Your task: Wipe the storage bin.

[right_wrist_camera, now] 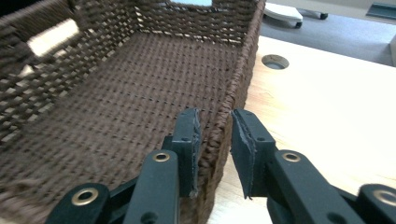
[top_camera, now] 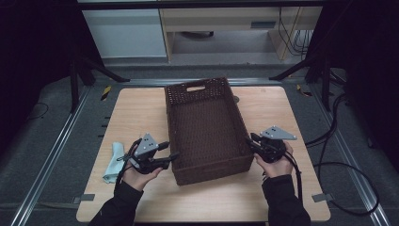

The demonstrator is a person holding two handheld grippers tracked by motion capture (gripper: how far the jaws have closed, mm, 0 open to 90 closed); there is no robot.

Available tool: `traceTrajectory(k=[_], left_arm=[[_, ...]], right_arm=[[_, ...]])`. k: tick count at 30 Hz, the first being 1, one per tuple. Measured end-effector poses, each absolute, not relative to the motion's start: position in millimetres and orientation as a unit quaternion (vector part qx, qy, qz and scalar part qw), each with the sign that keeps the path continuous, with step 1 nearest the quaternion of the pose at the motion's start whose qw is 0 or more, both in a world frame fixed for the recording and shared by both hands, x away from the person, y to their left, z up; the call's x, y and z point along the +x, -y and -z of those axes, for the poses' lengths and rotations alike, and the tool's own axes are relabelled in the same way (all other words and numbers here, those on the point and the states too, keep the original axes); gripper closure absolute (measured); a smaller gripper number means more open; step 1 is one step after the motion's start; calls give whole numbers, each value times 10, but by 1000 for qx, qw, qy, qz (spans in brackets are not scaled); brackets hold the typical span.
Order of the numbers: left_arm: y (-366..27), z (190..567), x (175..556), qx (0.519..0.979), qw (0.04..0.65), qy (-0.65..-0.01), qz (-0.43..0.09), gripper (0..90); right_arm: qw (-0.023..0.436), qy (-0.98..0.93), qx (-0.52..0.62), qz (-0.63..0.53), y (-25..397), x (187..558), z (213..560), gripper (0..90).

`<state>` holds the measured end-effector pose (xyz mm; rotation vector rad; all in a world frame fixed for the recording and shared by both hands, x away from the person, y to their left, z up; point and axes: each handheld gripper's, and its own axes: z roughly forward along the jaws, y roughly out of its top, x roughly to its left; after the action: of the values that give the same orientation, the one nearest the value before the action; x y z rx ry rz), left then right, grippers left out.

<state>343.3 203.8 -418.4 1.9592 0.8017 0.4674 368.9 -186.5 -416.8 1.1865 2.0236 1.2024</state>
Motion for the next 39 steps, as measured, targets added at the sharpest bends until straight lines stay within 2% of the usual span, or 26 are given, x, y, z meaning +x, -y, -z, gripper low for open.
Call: traceTrajectory(k=[5,9,14,18,25,30,33,39], left_arm=[[-2148,4136,3431,784,483,-334,-204,413],[-2263,4134,3464,775,481,-353,-209,395],[-2415,4149,3510,763,477,-379,-217,376],[-2551,4183,3544,756,468,-401,-221,362],[-2707,4257,3569,752,451,-427,-220,354],[-2768,4295,3566,756,438,-436,-217,351],[-2796,4307,3561,755,437,-440,-214,343],[-2858,4320,3533,752,441,-442,-213,327]], right_arm=[[247,-751,433,-433,1871,3608,4182,770],[239,-749,439,-435,1888,3648,4192,784],[259,-740,448,-430,1934,3727,4213,790],[267,-736,453,-426,1970,3699,4202,751],[257,-735,460,-427,2002,3711,4211,793],[272,-728,469,-419,2076,3832,4222,800],[281,-724,474,-416,2121,3867,4216,766],[280,-715,471,-433,2103,3707,4115,574]])
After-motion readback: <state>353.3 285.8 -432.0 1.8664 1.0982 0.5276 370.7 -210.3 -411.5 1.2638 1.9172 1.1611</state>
